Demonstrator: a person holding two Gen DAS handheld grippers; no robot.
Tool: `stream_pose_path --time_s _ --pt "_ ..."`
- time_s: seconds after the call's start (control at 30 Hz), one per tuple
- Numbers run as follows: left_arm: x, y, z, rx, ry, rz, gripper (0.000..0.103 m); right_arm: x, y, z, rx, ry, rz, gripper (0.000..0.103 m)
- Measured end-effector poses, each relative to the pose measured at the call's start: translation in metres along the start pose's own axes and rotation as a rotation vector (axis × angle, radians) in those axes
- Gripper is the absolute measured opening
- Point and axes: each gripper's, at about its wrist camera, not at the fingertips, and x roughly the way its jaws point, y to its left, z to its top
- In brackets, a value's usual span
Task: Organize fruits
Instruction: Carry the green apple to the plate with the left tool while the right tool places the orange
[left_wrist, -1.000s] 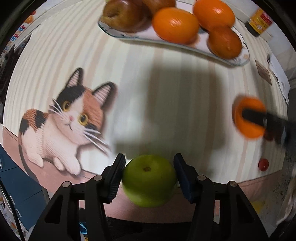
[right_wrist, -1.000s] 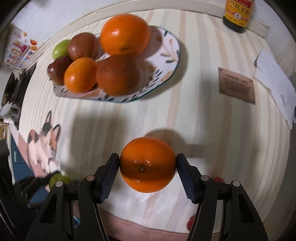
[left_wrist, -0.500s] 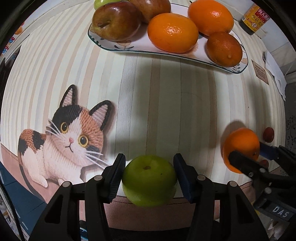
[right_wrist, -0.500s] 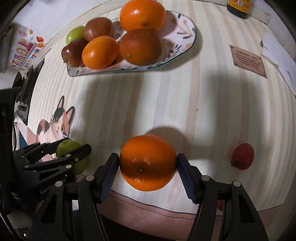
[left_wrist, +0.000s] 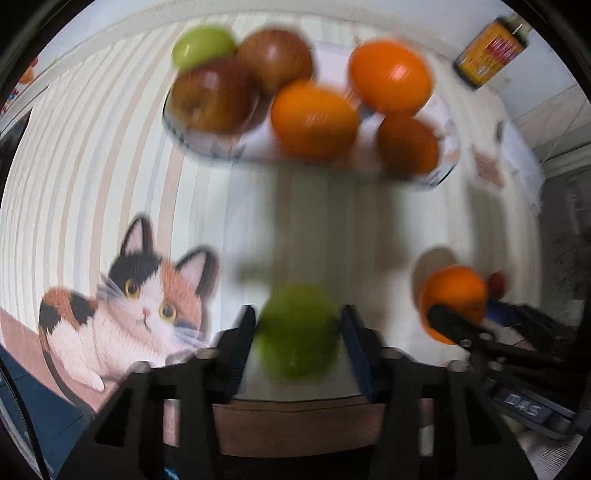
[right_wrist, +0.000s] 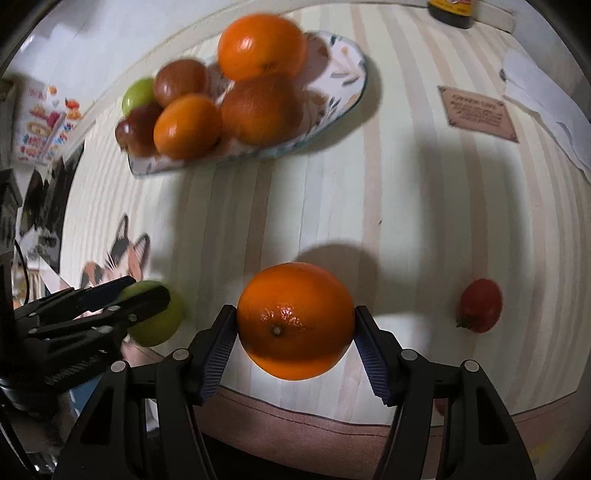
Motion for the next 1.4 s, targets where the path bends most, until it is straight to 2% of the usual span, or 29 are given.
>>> stream_pose_path --time_s 0.07,0.13,0.23,0.27,0.3,0.33,0.4,0.47,0.53,0.6,0.7,0.8,0.9,1.0,1.13,1.4 --pt "-0.016 -0.005 0.017 0.028 -0.037 0.0 0.026 -0.01 -0.003 0.008 0.019 -0.025 0.015 0.066" --pt "-0.021 -0.013 0.029 0.095 -0.06 0.032 0.03 -0.016 -0.005 0.017 0.022 -0.04 0.015 0.066" --pt "-0.003 -0.018 0.038 0.135 -0.014 0.059 0.03 -0.019 -0.01 0.028 0.032 -0.054 0.007 0.066" --pt "0.01 -0.016 0.04 0.136 0.027 0.059 0.03 -0.02 -0.012 0.03 0.039 -0.056 0.006 0.066" --pt "0.017 -0.024 0.04 0.126 0.073 0.039 0.03 -0.02 -0.012 0.032 0.039 -0.058 0.003 0.066" --pt "0.024 -0.023 0.037 0.103 0.116 -0.02 0.031 -0.022 -0.015 0.032 0.04 -0.058 0.004 0.066" --pt "0.024 -0.02 0.04 0.064 0.115 -0.086 0.037 -0.025 -0.021 0.032 0.057 -0.059 0.016 0.066" --pt "0.024 -0.02 0.037 0.019 0.143 -0.156 0.037 -0.026 -0.026 0.03 0.073 -0.06 0.025 0.066" --pt "0.018 -0.023 0.032 0.002 0.145 -0.187 0.039 -0.028 -0.035 0.026 0.092 -0.058 0.032 0.066" --pt "0.019 -0.035 0.023 0.016 0.151 -0.196 0.055 -0.029 -0.041 0.018 0.108 -0.063 0.032 0.066" --pt "0.035 -0.051 0.021 0.026 0.181 -0.186 0.057 -0.031 -0.049 0.005 0.132 -0.069 0.031 0.066" --pt "0.052 -0.063 0.027 -0.014 0.201 -0.238 0.058 -0.034 -0.066 -0.003 0.163 -0.071 0.027 0.066" --pt "0.06 -0.08 0.03 0.046 0.197 -0.207 0.056 -0.035 -0.076 -0.005 0.183 -0.073 0.021 0.066" --pt "0.067 -0.089 0.033 0.04 0.194 -0.205 0.055 -0.038 -0.08 -0.008 0.188 -0.08 0.019 0.066" --pt "0.061 -0.094 0.034 0.062 0.144 -0.14 0.055 -0.042 -0.085 -0.011 0.204 -0.089 0.023 0.066" --pt "0.016 -0.082 0.043 0.075 0.023 -0.096 0.055 -0.043 -0.083 -0.003 0.184 -0.1 0.034 0.066"
